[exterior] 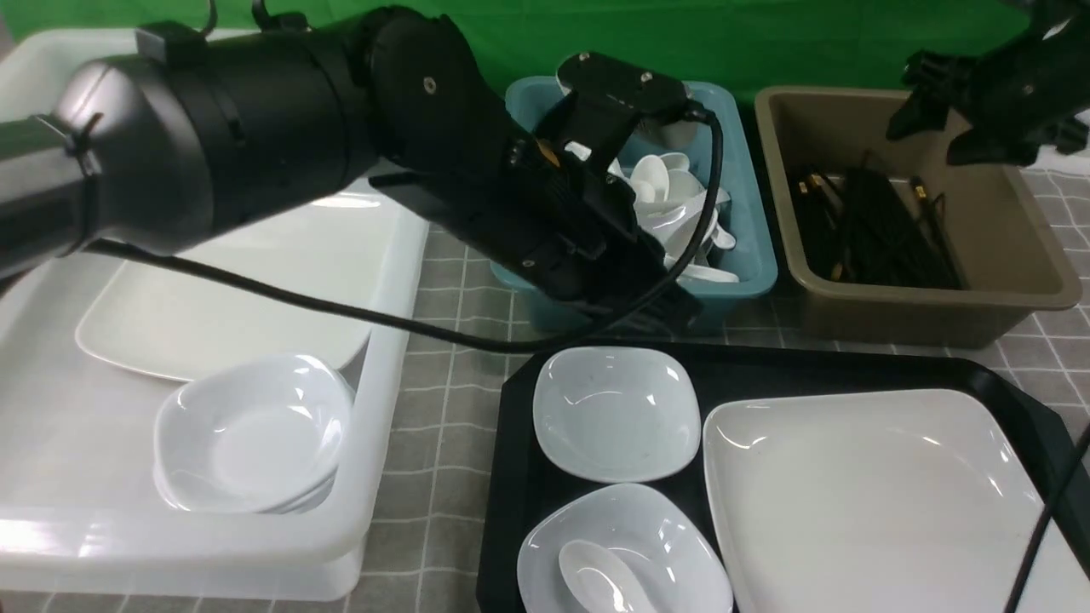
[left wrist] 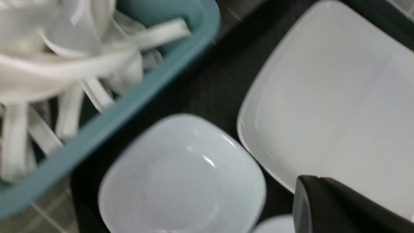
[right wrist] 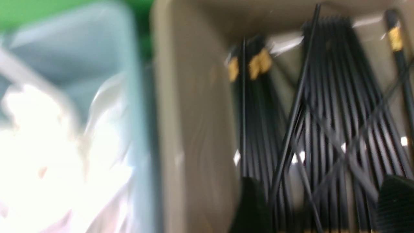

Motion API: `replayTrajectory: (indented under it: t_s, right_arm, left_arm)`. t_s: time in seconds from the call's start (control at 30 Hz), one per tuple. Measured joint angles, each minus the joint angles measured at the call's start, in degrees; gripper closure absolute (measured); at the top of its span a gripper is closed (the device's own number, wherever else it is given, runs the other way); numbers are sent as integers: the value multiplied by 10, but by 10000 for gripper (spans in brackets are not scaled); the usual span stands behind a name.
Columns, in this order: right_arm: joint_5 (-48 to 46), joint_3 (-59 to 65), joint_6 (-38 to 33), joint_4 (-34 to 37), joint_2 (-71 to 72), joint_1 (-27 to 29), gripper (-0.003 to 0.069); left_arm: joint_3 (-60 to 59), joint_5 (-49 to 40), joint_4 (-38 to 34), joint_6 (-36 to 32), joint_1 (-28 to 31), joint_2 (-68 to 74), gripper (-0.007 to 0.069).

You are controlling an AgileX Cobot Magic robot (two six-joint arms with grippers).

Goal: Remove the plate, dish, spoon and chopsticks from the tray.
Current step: Use the left arm to grab a soup spoon from the plate

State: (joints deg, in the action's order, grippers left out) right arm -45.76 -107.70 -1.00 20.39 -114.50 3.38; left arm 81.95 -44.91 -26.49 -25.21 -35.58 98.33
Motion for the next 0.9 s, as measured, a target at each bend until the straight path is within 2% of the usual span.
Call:
replayTrajectory:
  t_s: [0.07,0.1,0.13,0.2,0.27,0.4,0.5,0.57,0.77,0.9]
  right_arm:
    - [-70,-10,-24,1,34,-1,278]
    - [-86,-10,-29,2,38,-2,293]
    - [-134,-14,-44,3,64,-7,415]
    - [-203,-11,-70,3,102,-23,566]
    - [-209,4,-87,2,127,-42,608]
    - [-209,77,-107,-6,181,-101,626]
    - [-209,150,-109,-14,225,-139,623]
    - [-208,199,-110,-19,256,-154,616]
    - [-182,318,-104,-47,331,-153,592]
    - [-164,366,-90,-69,366,-130,582]
  left_arm:
    - [5,-30,4,34,0,-14,624]
    - [6,-35,5,37,0,-16,624]
    - [7,-53,12,54,0,-29,624]
    - [8,-80,35,77,-1,-48,624]
    - [9,-95,57,94,-1,-63,624]
    - [10,-119,75,138,-1,-84,624]
    - [10,-155,84,109,-21,-88,624]
    - [0,-168,111,82,-63,-89,624]
    - [-57,-103,147,1,-160,-80,624]
    - [-86,-60,145,-40,-190,-53,617]
